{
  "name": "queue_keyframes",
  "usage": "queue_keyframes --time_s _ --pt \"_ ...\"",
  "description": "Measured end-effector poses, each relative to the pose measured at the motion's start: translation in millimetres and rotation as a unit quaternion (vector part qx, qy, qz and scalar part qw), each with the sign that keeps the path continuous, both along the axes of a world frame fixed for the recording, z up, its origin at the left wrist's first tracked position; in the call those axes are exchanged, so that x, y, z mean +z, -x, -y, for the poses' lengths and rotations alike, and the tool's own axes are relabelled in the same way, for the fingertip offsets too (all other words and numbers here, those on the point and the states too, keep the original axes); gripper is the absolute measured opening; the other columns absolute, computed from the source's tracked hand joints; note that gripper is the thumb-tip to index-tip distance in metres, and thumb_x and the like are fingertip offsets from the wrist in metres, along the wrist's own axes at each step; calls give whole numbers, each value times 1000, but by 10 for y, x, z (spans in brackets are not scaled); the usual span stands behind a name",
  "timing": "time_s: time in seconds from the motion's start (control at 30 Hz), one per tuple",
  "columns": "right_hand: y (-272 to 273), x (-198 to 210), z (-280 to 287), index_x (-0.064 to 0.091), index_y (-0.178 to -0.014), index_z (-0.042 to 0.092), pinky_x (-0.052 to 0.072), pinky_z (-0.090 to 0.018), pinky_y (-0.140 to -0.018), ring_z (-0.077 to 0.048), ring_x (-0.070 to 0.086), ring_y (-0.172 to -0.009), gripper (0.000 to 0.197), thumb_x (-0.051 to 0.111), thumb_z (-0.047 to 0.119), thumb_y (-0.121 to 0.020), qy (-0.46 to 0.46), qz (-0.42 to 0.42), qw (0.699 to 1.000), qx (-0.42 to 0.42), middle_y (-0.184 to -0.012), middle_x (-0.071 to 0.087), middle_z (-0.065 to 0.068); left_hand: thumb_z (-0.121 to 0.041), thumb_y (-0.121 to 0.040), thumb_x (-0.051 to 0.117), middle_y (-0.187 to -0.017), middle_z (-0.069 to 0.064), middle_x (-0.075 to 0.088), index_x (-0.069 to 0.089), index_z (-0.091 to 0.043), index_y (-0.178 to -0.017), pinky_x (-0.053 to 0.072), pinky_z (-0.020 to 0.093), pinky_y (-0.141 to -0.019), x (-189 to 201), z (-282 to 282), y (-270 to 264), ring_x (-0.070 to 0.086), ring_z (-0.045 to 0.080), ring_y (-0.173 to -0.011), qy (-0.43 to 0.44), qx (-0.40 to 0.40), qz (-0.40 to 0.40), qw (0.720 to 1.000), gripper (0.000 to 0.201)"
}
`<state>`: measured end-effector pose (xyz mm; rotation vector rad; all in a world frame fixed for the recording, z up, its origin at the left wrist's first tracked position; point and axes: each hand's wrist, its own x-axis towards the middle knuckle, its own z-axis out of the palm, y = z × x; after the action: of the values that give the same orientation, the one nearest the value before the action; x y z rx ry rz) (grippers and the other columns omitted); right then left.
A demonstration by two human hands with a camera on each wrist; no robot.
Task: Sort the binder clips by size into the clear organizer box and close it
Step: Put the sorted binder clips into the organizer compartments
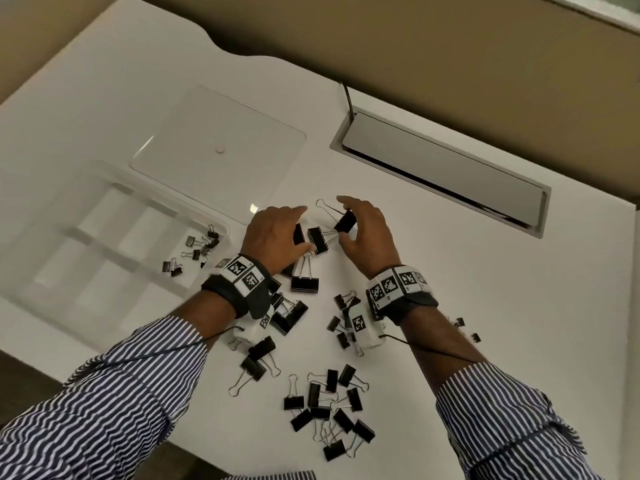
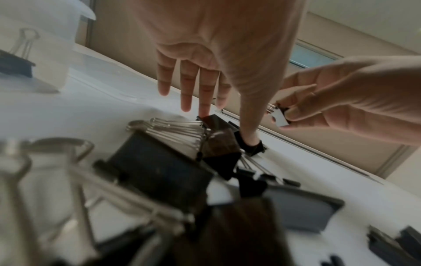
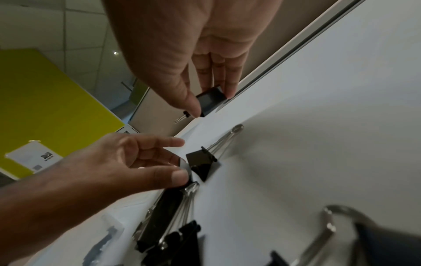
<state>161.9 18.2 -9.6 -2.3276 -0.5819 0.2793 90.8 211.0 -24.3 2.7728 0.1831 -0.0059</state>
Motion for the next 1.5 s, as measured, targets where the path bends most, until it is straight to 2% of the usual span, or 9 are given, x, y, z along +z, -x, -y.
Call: queue_keyframes --time_s 0.1,0.2,0.3,0.4,0.5,0.7,1.0,1.33,1.5 --pt "45 -46 -41 46 -140 27 37 -29 -106 -19 46 -126 64 63 6 -82 -9 -10 1000 19 -132 55 3 -44 -75 78 -115 6 64 50 -16 -138 47 40 -89 -70 68 48 60 26 -101 -26 3 -22 999 74" --pt "59 -105 -76 46 -141 26 41 -37 -109 -17 49 -125 67 66 5 -81 -23 -22 998 54 -133 55 3 -27 -81 74 -118 9 62 48 -13 -140 48 43 -90 -61 114 60 60 30 -104 33 43 -14 998 66" --pt "61 -121 -136 46 -141 27 41 -35 -110 -14 50 -125 69 69 4 -80 -30 -43 997 63 -136 53 3 -25 -83 74 -124 10 60 41 -15 -145 51 44 -90 29 63 69 59 28 -109 96 84 -5 992 71" --pt "50 -147 -201 46 -142 24 39 -29 -108 -16 50 -124 69 66 1 -80 9 -46 994 99 -136 53 0 -22 -84 75 -136 10 56 36 -17 -149 47 38 -101 134 -43 154 55 24 -122 140 114 0 984 76" --pt "44 -187 -244 55 -136 22 42 -39 -106 -23 49 -126 61 63 1 -78 70 -20 982 174 -135 55 -4 -18 -84 76 -135 9 57 35 -19 -149 43 24 -96 209 -153 294 58 21 -116 162 115 -5 980 77" --pt "45 -210 -232 64 -122 22 46 -41 -88 -28 52 -110 45 71 12 -78 159 74 964 198 -125 57 -4 -20 -83 76 -121 7 63 40 -18 -147 53 34 -90 173 -176 467 61 21 -105 99 28 -74 992 73" --pt "100 -23 15 61 -124 21 47 -30 -85 -20 52 -109 42 70 28 -83 98 -3 993 71 -112 56 -1 -32 -86 72 -122 5 61 43 -17 -145 51 37 -92 75 20 421 60 22 -107 55 17 -97 994 68" --pt "393 203 169 62 -123 26 51 -31 -83 -15 55 -103 42 69 34 -83 113 -43 987 105 -107 57 5 -30 -85 72 -120 9 60 54 -13 -132 51 44 -85 92 175 117 59 29 -106 41 17 -75 996 52" --pt "599 200 123 59 -128 22 49 -33 -86 -18 50 -109 46 68 35 -85 144 -30 961 233 -117 56 -1 -27 -85 73 -121 8 60 52 -15 -135 52 43 -85 97 48 145 61 28 -105 47 17 -62 997 56"
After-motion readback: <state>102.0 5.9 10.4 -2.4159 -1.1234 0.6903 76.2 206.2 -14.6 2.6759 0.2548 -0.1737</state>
